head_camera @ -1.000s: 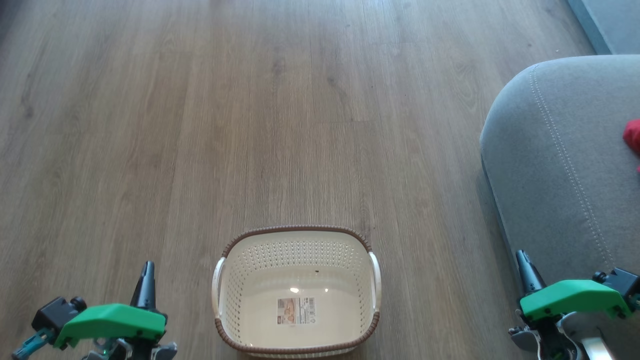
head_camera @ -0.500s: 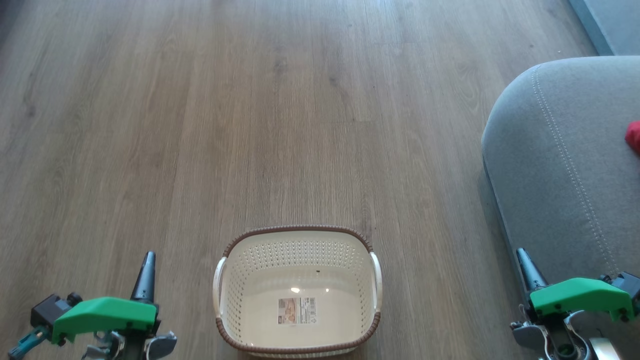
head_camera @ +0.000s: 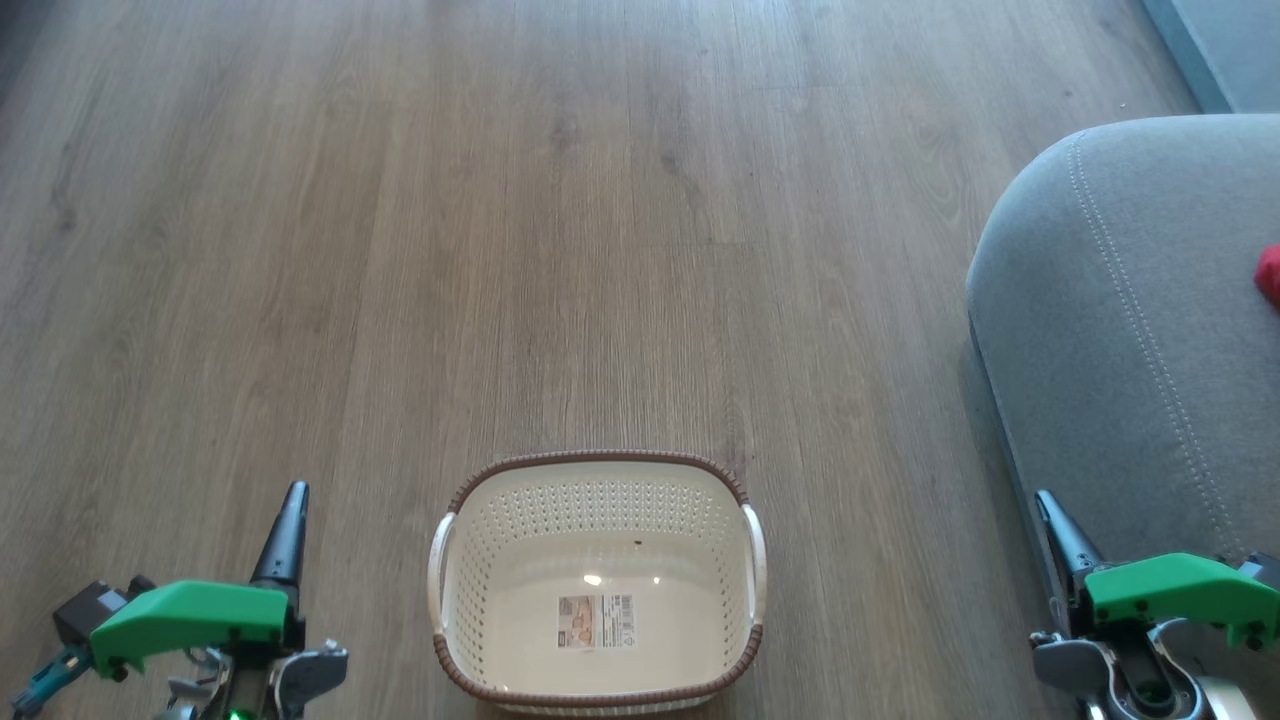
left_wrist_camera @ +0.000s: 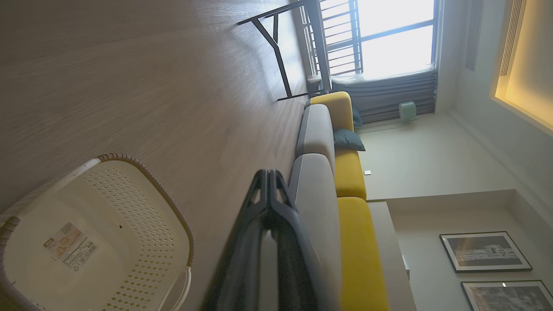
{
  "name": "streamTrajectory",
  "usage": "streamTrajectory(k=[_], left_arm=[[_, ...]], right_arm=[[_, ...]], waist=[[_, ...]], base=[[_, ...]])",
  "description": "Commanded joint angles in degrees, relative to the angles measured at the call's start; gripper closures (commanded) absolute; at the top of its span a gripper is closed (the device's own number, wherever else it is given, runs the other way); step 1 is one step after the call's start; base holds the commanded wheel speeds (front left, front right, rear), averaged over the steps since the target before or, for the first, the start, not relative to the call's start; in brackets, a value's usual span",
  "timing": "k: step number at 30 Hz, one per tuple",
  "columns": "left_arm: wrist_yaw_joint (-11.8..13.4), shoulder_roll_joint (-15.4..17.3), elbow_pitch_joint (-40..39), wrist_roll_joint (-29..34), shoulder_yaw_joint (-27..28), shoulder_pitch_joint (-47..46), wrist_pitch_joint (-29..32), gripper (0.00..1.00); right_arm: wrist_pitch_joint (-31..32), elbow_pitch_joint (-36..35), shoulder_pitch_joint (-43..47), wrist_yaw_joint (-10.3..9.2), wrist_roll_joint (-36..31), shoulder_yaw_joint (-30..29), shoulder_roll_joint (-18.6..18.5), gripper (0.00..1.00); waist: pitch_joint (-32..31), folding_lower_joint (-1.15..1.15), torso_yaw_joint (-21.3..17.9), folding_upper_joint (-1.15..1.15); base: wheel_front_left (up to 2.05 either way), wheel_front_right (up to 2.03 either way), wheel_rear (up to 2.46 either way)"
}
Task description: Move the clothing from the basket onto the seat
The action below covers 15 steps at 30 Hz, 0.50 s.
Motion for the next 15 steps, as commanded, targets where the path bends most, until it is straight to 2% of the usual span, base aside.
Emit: streamTrajectory(k=[1,15], left_arm=[[-0.76,0.43,-2.26,-1.69,1.86,-3.26,0.53,1.00],[-1.44,0.47,-3.02,-9.99,2.50,-4.13,2.73,1.00]], right_arm=[[0.71,-2.32,-3.43,0.33,1.58,0.27,-0.02,1.00],[2.93,-3.13,-3.74,0.37,9.02,-1.39,0.62,1.00]], waist=[[0.00,0.00,0.03,0.00],[0.00,0.00,0.28,0.00]], base=[[0.00,0.00,0.00],[0.00,0.00,0.00]])
